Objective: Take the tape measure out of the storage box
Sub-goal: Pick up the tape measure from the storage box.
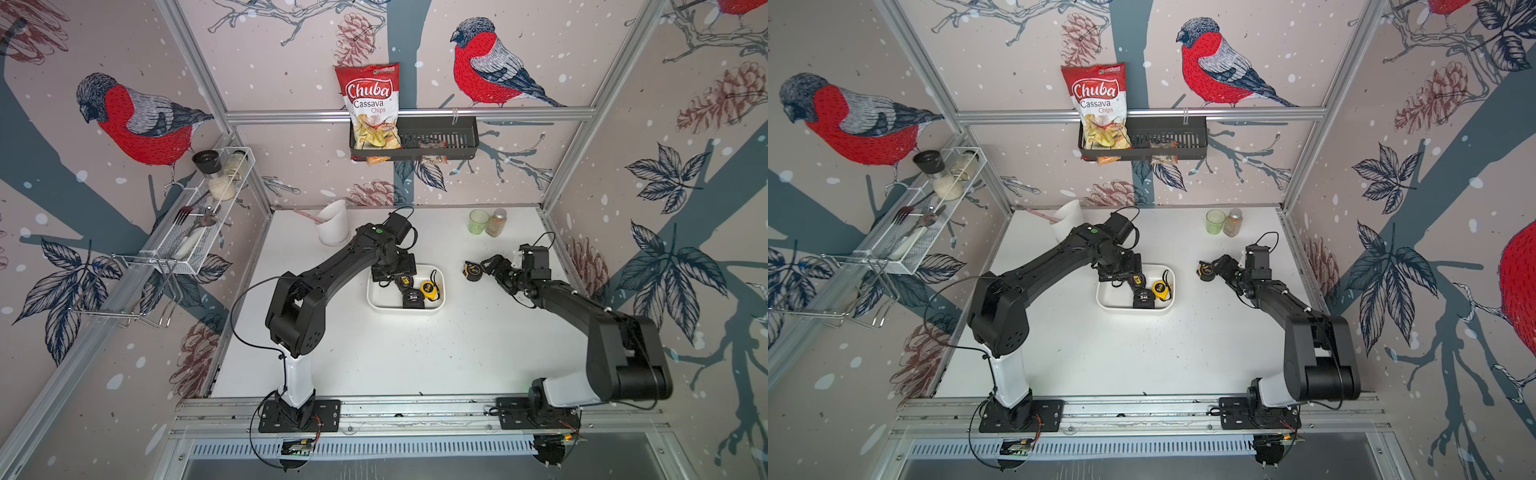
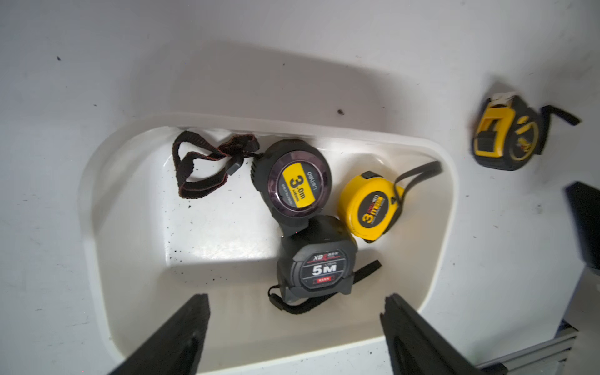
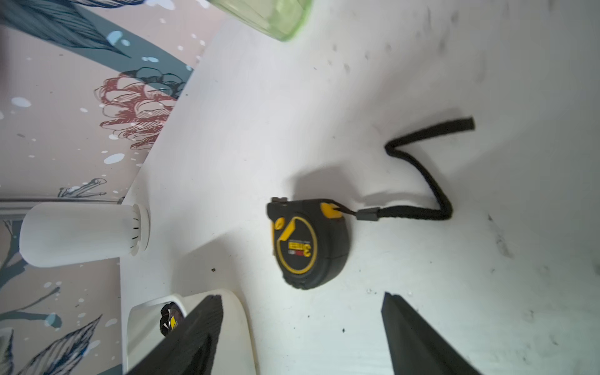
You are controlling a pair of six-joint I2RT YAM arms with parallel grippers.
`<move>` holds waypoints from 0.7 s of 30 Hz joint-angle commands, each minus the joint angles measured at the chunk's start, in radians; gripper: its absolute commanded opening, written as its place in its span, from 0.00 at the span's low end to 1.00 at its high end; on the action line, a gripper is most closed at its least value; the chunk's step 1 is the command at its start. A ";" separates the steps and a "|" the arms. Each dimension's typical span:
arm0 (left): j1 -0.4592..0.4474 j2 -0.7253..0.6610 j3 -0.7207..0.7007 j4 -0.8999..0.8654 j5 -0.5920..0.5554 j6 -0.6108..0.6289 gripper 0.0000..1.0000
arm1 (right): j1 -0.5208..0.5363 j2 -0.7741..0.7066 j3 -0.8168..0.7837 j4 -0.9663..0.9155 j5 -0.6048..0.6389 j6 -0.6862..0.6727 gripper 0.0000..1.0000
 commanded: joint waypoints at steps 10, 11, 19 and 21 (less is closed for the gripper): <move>-0.009 0.128 0.052 0.026 -0.038 0.002 0.88 | 0.026 -0.210 0.021 -0.082 0.062 -0.113 0.85; -0.012 0.142 0.069 0.025 -0.035 0.005 0.88 | 0.026 -0.218 0.016 -0.081 0.056 -0.113 0.85; -0.016 0.243 0.145 0.042 -0.009 -0.001 0.89 | 0.027 -0.264 0.008 -0.084 0.016 -0.116 0.87; -0.019 0.257 0.159 0.034 -0.012 -0.004 0.89 | 0.026 -0.274 0.011 -0.086 0.007 -0.116 0.88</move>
